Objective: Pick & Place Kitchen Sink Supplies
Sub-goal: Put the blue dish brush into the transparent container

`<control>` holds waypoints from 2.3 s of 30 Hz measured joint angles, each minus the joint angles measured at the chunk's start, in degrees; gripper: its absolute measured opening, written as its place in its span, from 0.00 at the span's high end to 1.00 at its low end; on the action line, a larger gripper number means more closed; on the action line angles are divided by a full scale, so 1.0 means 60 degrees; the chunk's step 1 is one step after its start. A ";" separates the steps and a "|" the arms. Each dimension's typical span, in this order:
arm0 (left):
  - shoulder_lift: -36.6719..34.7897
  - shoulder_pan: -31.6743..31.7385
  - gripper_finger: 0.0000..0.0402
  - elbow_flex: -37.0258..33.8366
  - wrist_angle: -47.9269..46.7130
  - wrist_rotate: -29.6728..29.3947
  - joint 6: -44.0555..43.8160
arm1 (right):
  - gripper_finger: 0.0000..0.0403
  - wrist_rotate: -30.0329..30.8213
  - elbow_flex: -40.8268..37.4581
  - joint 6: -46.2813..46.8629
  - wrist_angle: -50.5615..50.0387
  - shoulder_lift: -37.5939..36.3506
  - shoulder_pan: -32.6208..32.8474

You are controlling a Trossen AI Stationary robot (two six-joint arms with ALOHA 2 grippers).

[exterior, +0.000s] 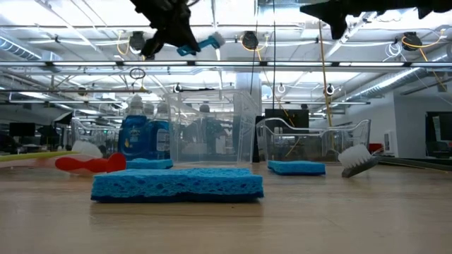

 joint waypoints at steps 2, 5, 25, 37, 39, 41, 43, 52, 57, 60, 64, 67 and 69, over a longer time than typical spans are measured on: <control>0.0373 0.0195 0.95 0.0301 -0.0158 0.0335 -0.0007 | 0.59 0.0000 -0.0202 0.0000 0.0001 -0.0154 0.0000; 0.1003 0.0463 0.95 0.0944 -0.0405 0.0712 0.0074 | 0.60 0.0007 -0.0503 0.0000 0.0016 -0.0385 0.0000; 0.4605 0.1626 0.95 0.3935 -0.3173 0.1570 0.0942 | 0.59 0.0023 -0.0852 -0.0004 -0.0024 -0.0798 0.0000; 0.4761 0.1599 0.95 0.3949 -0.3246 0.1644 0.0936 | 0.60 0.0018 -0.0852 -0.0284 -0.0046 -0.0797 0.0000; 0.4833 0.1601 0.95 0.3946 -0.3436 0.1637 0.0962 | 0.60 0.0010 -0.0852 -0.0284 -0.0046 -0.0797 -0.0004; 0.4914 0.1597 0.95 0.3949 -0.3378 0.1666 0.0972 | 0.60 0.0007 -0.0852 -0.0273 -0.0050 -0.0797 -0.0004; 0.4960 0.1601 0.95 0.3946 -0.3500 0.1647 0.1078 | 0.60 0.0006 -0.0852 -0.0273 -0.0057 -0.0797 -0.0004; 0.5188 0.1601 0.95 0.3946 -0.3480 0.1835 0.1603 | 0.60 0.0004 -0.0852 -0.0259 -0.0046 -0.0797 -0.0001; 0.5256 0.1601 0.95 0.3938 -0.3335 0.1895 0.1847 | 0.60 0.0002 -0.0849 -0.0255 -0.0042 -0.0797 -0.0004; 0.5260 0.1612 0.95 0.3935 -0.3221 0.1899 0.1911 | 0.60 0.0000 -0.0849 -0.0255 -0.0035 -0.0797 -0.0003; 0.5260 0.1612 0.95 0.3935 -0.3235 0.1907 0.1953 | 0.60 0.0001 -0.0849 -0.0255 -0.0035 -0.0797 -0.0004; 0.5260 0.1615 0.95 0.3935 -0.3233 0.1971 0.1946 | 0.60 0.0000 -0.0849 -0.0255 -0.0034 -0.0797 -0.0004; 0.5260 0.1618 0.94 0.3935 -0.3248 0.1972 0.1979 | 0.60 0.0000 -0.0849 -0.0255 -0.0031 -0.0797 -0.0004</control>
